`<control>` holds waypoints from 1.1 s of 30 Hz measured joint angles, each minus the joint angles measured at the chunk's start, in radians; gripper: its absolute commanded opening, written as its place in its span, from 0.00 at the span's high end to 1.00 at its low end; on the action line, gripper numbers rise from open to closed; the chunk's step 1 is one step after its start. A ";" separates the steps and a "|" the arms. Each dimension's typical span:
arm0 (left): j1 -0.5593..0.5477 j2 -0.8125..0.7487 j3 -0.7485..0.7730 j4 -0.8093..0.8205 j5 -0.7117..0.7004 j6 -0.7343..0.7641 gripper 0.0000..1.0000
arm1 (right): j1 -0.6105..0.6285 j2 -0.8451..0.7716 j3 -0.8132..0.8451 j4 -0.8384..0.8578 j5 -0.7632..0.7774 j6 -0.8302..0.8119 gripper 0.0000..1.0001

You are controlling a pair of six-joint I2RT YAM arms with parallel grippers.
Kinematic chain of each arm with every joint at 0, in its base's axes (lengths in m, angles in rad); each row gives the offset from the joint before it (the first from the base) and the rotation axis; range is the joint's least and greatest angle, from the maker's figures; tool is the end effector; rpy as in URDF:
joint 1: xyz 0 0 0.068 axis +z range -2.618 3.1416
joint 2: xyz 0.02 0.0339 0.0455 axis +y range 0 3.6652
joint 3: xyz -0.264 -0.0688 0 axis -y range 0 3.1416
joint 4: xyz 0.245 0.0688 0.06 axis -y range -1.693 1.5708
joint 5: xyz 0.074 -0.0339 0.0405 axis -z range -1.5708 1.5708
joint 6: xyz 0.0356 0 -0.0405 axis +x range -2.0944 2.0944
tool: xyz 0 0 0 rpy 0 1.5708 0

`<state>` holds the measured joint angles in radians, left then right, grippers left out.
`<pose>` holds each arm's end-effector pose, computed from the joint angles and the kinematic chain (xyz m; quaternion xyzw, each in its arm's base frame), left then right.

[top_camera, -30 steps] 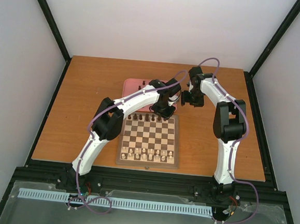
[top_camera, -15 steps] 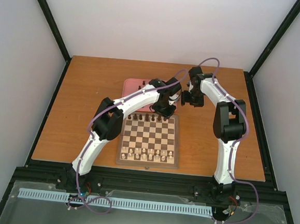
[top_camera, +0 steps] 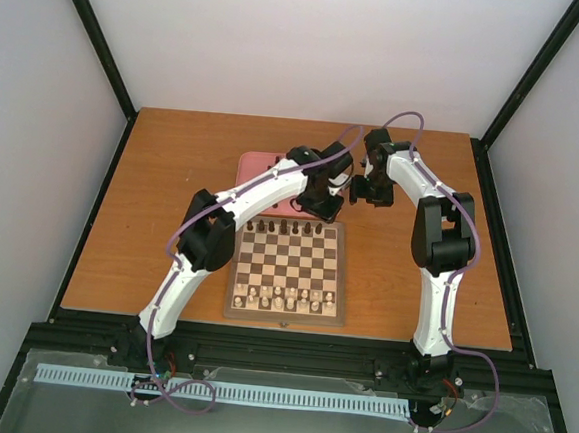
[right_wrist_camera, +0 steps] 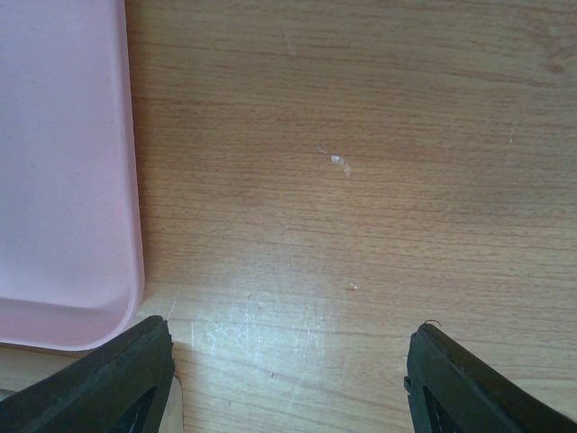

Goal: Set up the chess pieces on the board
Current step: Place the chess piece on the chessboard, then pick up the chess piece from the storage box.

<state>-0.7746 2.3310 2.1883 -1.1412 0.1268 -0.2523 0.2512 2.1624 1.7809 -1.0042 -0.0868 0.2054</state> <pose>0.3427 -0.3417 0.2245 0.2638 0.9519 -0.1247 0.0935 0.4226 0.1116 0.1895 -0.0268 0.9944 0.0630 0.0802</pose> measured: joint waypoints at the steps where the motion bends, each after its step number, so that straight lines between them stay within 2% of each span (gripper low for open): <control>1: 0.001 0.000 0.007 -0.001 -0.001 -0.004 0.57 | 0.000 0.000 0.000 0.000 0.000 0.000 0.29; 9: 0.080 -0.009 0.002 0.008 -0.018 -0.043 0.55 | 0.000 0.000 0.000 0.000 0.000 0.000 0.29; 16: 0.299 -0.127 -0.193 0.042 -0.091 -0.074 0.57 | 0.000 0.000 0.000 0.000 -0.001 0.000 0.29; 19: 0.360 -0.185 -0.290 0.059 -0.111 -0.092 0.57 | 0.000 0.000 0.000 0.000 -0.001 0.000 0.29; 24: 0.356 -0.213 -0.363 0.079 -0.097 -0.108 0.58 | 0.000 0.000 0.000 0.000 -0.002 0.000 0.29; 33: 0.347 -0.198 -0.369 0.117 -0.052 -0.118 0.58 | 0.000 0.000 0.000 0.000 -0.003 0.000 0.29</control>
<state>-0.4274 2.1334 1.8194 -1.0241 0.0750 -0.3706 0.2512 2.1624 1.7809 -1.0046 -0.0898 0.2054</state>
